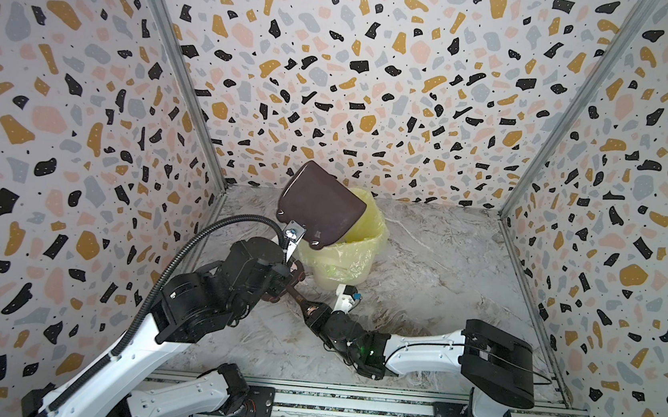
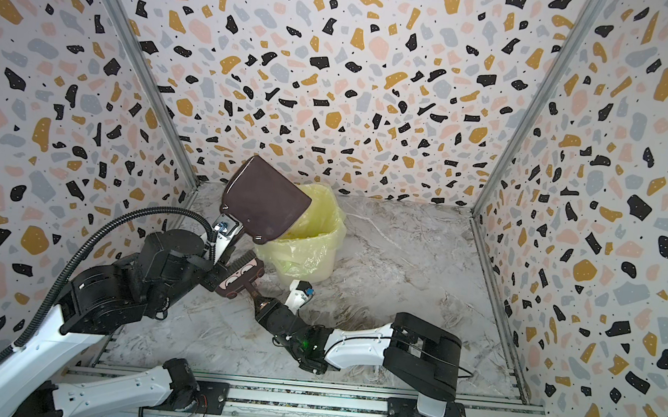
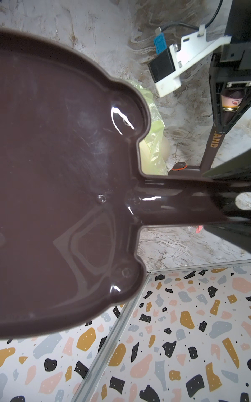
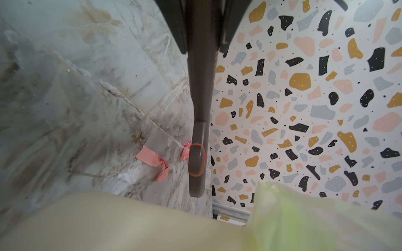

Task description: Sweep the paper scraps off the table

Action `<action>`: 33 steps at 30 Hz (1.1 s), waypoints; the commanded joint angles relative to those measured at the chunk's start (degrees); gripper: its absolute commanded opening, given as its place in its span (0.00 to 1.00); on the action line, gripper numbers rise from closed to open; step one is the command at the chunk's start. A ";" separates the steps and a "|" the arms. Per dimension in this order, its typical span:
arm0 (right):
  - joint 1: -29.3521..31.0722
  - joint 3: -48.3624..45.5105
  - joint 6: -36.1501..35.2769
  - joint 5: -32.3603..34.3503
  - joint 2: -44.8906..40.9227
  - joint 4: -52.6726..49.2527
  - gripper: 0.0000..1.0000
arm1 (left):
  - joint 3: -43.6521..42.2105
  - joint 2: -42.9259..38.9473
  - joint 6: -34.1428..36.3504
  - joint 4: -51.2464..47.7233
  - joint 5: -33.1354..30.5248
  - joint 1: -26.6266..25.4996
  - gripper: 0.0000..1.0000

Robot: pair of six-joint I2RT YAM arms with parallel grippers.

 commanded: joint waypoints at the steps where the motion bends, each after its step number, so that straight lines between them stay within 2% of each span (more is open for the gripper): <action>1: -0.61 4.60 3.40 2.55 0.30 -3.48 0.00 | -0.12 -1.29 0.21 1.15 0.04 -0.11 0.00; 9: -1.27 7.19 6.61 0.45 2.07 -12.28 0.00 | -0.43 -1.83 0.14 0.49 -0.42 -0.07 0.00; 18: 0.33 7.34 6.26 -6.29 -1.57 -26.66 0.00 | -1.49 -2.81 -0.12 0.47 -0.69 -0.12 0.00; 28: 3.78 0.71 6.18 -10.41 -15.12 -45.00 0.00 | -2.45 -2.93 0.38 0.84 -0.87 -0.11 0.00; 33: 5.51 0.24 5.02 -8.63 -22.55 -54.28 0.00 | -2.27 -3.22 0.32 0.39 -1.34 -0.10 0.00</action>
